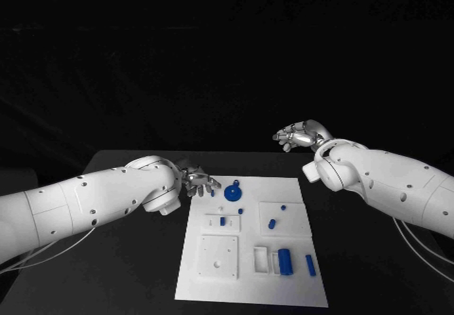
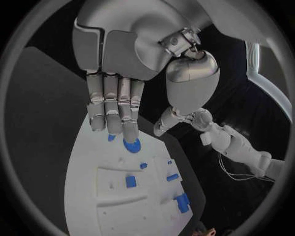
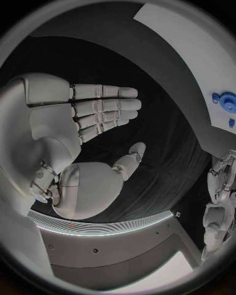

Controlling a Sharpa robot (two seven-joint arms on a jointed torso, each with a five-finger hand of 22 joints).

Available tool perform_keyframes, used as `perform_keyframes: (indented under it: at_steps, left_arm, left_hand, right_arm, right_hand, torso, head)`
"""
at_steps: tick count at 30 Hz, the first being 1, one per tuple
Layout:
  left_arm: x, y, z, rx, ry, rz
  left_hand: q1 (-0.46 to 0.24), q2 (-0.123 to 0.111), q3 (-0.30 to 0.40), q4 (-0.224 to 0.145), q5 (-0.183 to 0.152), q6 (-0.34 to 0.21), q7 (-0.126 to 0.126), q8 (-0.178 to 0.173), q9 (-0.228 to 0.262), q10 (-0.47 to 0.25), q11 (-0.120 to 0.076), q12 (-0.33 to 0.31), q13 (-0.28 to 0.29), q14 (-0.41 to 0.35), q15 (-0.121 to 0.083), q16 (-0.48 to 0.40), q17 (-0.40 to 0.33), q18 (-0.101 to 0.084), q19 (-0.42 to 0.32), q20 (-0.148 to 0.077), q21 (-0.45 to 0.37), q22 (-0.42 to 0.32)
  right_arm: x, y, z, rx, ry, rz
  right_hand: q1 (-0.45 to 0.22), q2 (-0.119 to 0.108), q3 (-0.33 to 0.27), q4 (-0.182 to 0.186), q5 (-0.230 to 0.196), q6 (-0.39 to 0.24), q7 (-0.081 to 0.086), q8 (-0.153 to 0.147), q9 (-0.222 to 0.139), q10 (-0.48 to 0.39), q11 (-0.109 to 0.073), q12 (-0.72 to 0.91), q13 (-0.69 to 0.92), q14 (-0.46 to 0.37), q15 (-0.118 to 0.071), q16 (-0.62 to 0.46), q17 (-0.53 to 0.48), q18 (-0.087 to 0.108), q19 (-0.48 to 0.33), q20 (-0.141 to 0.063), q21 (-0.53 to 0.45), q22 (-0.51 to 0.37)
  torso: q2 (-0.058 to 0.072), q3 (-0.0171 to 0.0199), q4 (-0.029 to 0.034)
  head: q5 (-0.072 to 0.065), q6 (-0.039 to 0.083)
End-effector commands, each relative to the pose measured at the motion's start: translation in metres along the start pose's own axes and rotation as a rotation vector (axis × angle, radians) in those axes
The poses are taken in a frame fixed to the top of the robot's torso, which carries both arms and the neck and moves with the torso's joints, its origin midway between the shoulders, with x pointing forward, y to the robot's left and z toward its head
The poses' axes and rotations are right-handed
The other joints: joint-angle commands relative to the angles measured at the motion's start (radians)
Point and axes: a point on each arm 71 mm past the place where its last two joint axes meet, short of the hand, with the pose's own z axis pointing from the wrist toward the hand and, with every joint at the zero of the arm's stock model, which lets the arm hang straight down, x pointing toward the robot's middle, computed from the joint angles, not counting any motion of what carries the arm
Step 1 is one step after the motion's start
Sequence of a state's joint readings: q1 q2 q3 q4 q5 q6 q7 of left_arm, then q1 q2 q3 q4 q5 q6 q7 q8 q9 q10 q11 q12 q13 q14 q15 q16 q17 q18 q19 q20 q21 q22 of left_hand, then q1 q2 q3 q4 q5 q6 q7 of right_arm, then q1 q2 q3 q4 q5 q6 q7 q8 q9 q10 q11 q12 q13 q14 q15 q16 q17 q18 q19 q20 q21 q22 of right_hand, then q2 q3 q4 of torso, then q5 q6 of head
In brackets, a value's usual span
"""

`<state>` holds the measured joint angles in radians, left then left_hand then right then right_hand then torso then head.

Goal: Assemble the parts on the task board

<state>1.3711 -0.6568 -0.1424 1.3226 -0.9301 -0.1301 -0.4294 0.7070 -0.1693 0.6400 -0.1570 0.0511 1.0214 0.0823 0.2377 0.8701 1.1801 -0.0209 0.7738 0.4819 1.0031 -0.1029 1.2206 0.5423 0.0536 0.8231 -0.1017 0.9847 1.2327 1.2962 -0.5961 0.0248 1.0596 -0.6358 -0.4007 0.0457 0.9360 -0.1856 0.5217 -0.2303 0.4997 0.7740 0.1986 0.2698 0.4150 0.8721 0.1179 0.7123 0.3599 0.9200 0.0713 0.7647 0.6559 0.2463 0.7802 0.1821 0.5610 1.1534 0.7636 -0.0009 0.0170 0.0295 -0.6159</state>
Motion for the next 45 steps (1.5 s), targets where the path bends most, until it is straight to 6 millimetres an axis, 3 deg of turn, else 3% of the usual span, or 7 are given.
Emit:
perform_keyframes:
  at_steps: [1,10,17,20,24,30,45]
  left_arm:
    - [-0.004,-0.001,0.006,0.003,0.026,-0.007]
    - [-0.019,0.003,0.027,-0.045,-0.019,0.121]
    - [-0.026,0.004,0.042,-0.077,-0.015,0.125]
    - [-0.027,0.006,0.047,-0.093,0.000,0.129]
    - [-0.023,0.010,0.053,-0.111,0.018,0.130]
    - [-0.012,0.015,0.061,-0.129,0.043,0.131]
    - [-0.002,0.016,0.066,-0.129,0.073,0.126]
  left_hand:
    - [0.013,0.003,0.001,-0.007,-0.001,-0.026,0.011,-0.018,-0.017,-0.010,0.007,-0.017,-0.007,-0.007,0.010,-0.015,-0.008,-0.009,-0.008,-0.089,-0.013,-0.005]
    - [0.009,0.004,-0.007,0.008,-0.001,-0.043,0.021,-0.028,-0.039,-0.015,0.017,-0.040,-0.014,-0.009,0.022,-0.030,-0.015,-0.009,-0.011,-0.077,-0.028,-0.008]
    - [0.005,0.010,-0.010,0.022,-0.001,-0.040,0.019,-0.024,-0.047,-0.007,0.015,-0.042,-0.012,0.004,0.018,-0.020,-0.010,-0.004,0.001,-0.078,-0.024,-0.004]
    - [0.004,0.015,-0.011,0.025,-0.001,-0.033,0.017,-0.019,-0.047,-0.005,0.014,-0.042,-0.011,0.007,0.017,-0.017,-0.009,-0.003,0.003,-0.079,-0.023,-0.003]
    - [0.002,0.021,-0.014,0.028,-0.001,-0.029,0.016,-0.015,-0.048,-0.003,0.012,-0.042,-0.010,0.008,0.016,-0.015,-0.007,-0.003,0.004,-0.080,-0.022,-0.001]
    - [0.000,0.030,-0.018,0.029,-0.002,-0.028,0.015,-0.013,-0.050,-0.002,0.011,-0.042,-0.008,0.008,0.015,-0.013,-0.006,-0.002,0.005,-0.080,-0.021,0.001]
    - [-0.013,0.042,-0.028,0.037,-0.002,-0.028,0.014,-0.010,-0.055,-0.003,0.011,-0.044,-0.006,0.005,0.014,-0.010,-0.003,-0.002,0.004,-0.081,-0.021,0.005]
  right_arm:
    - [0.003,0.001,0.000,-0.007,0.020,0.003]
    - [0.004,0.002,0.000,-0.009,0.024,0.004]
    - [0.006,0.003,0.000,-0.012,0.028,0.005]
    - [0.007,0.004,0.000,-0.014,0.030,0.006]
    - [0.009,0.005,0.000,-0.015,0.033,0.007]
    - [0.010,0.006,0.000,-0.017,0.035,0.008]
    - [0.010,0.006,0.000,-0.017,0.035,0.008]
  right_hand:
    - [-0.003,0.009,-0.003,0.000,0.004,-0.004,0.020,0.004,-0.002,-0.006,0.002,0.006,-0.002,-0.005,-0.001,-0.003,-0.001,0.015,-0.008,0.000,-0.007,0.002]
    - [0.000,0.010,-0.001,-0.001,0.008,-0.003,0.020,0.004,-0.002,-0.006,0.001,0.008,-0.004,-0.005,-0.001,-0.002,-0.001,0.015,-0.008,0.000,-0.007,0.002]
    - [0.001,0.012,0.000,0.000,0.011,-0.004,0.020,0.005,-0.002,-0.006,0.001,0.009,-0.005,-0.005,-0.001,-0.002,-0.001,0.015,-0.007,0.001,-0.007,0.002]
    - [0.001,0.012,0.000,0.000,0.011,-0.004,0.020,0.005,-0.002,-0.006,0.001,0.009,-0.005,-0.005,-0.001,-0.002,-0.001,0.015,-0.007,0.001,-0.007,0.002]
    - [0.001,0.013,0.001,0.001,0.011,-0.004,0.021,0.005,-0.003,-0.006,0.002,0.009,-0.005,-0.005,-0.001,-0.001,-0.001,0.015,-0.007,0.001,-0.008,0.002]
    - [0.001,0.013,0.001,0.001,0.011,-0.004,0.021,0.005,-0.003,-0.006,0.002,0.009,-0.006,-0.005,-0.001,-0.001,-0.001,0.015,-0.007,0.001,-0.008,0.002]
    - [0.001,0.013,0.001,0.001,0.012,-0.004,0.021,0.005,-0.003,-0.006,0.002,0.010,-0.007,-0.005,-0.001,-0.001,-0.002,0.015,-0.007,0.001,-0.008,0.002]
  torso:
    - [0.001,0.0000,-0.0004]
    - [0.002,-0.0001,-0.0012]
    - [0.003,-0.0017,-0.0029]
    - [0.002,-0.0003,-0.0040]
    - [0.004,0.0000,-0.0070]
    - [0.004,-0.0014,-0.0054]
    - [0.002,-0.0003,-0.0037]
  head:
    - [0.002,0.008]
    - [0.008,0.013]
    - [0.009,0.012]
    - [0.011,0.012]
    - [0.012,0.012]
    - [0.009,0.011]
    - [0.000,0.004]
